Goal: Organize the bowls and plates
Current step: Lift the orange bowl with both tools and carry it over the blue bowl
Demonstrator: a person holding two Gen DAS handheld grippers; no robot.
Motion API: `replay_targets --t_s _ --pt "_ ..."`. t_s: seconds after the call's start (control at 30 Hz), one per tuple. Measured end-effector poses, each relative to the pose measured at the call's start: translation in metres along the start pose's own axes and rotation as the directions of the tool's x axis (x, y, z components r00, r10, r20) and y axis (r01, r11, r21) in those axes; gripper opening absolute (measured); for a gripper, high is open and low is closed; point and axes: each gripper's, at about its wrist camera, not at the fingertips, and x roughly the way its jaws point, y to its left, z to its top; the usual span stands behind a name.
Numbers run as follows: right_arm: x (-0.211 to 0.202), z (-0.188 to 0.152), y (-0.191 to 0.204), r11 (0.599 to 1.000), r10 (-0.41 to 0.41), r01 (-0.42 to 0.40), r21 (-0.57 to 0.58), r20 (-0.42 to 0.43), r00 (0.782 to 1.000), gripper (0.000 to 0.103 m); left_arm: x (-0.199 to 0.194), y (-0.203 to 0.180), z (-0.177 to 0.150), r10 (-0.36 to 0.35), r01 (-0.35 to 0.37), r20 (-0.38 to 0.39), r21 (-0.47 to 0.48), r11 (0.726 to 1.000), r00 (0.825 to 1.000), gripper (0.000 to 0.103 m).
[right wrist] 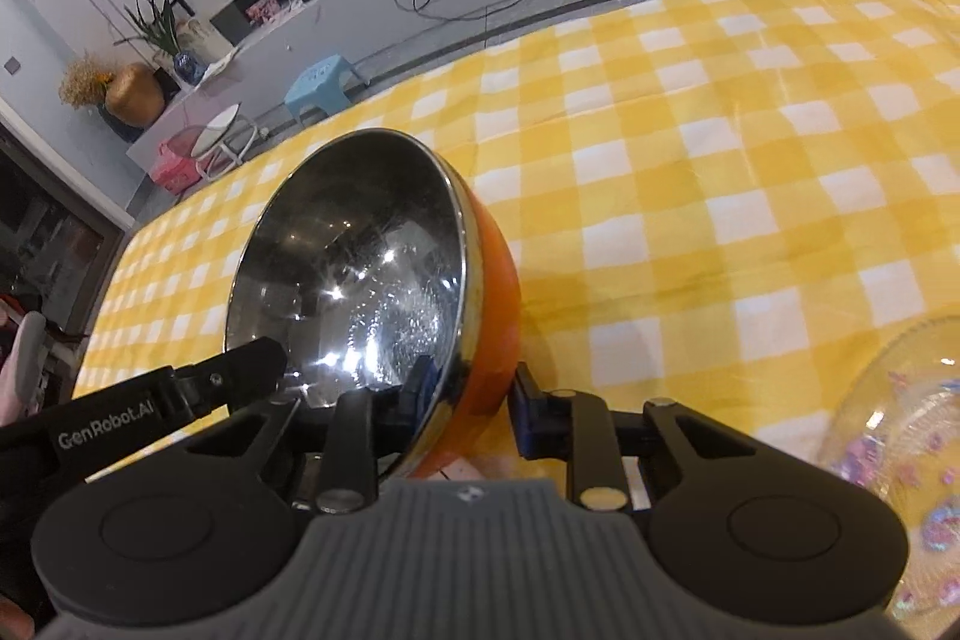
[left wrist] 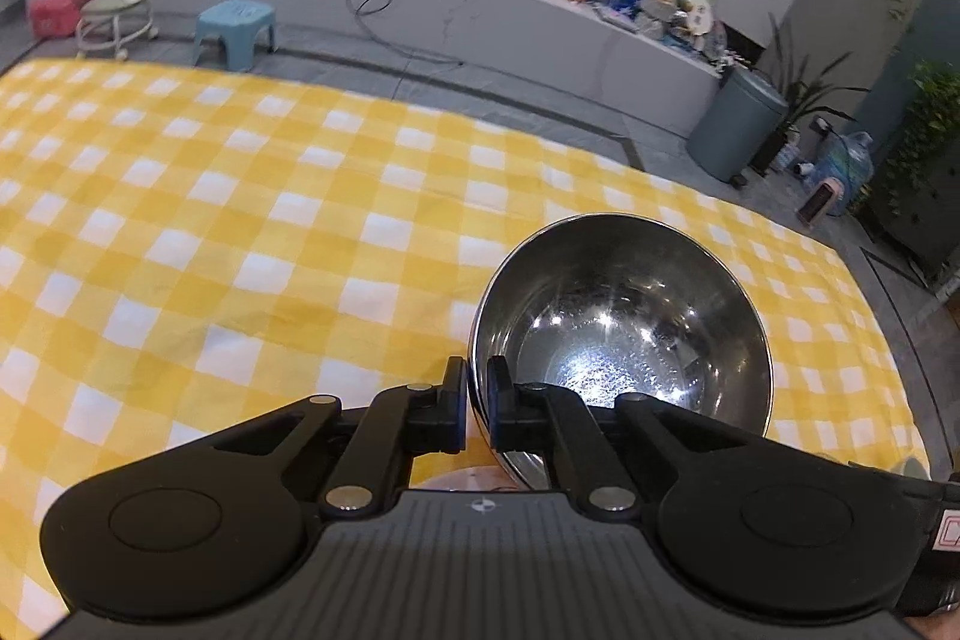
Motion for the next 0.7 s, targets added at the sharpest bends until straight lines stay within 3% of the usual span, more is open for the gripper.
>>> replay_targets --t_s 0.17,0.37,0.7 --pt "-0.026 -0.002 0.000 1.000 0.009 -0.009 0.008 0.036 0.999 0.024 -0.021 -0.015 0.003 -0.008 0.007 0.027 0.032 0.999 1.000 0.006" --pt "-0.072 -0.007 -0.006 0.999 0.040 -0.041 0.012 0.097 0.994 0.024 -0.052 -0.035 0.006 -0.077 0.071 0.070 0.083 0.994 0.995 0.006" --pt "-0.141 -0.034 -0.026 0.998 0.043 -0.051 0.048 0.162 0.986 0.024 -0.086 -0.077 -0.007 -0.127 0.108 0.073 0.219 0.970 0.989 0.006"
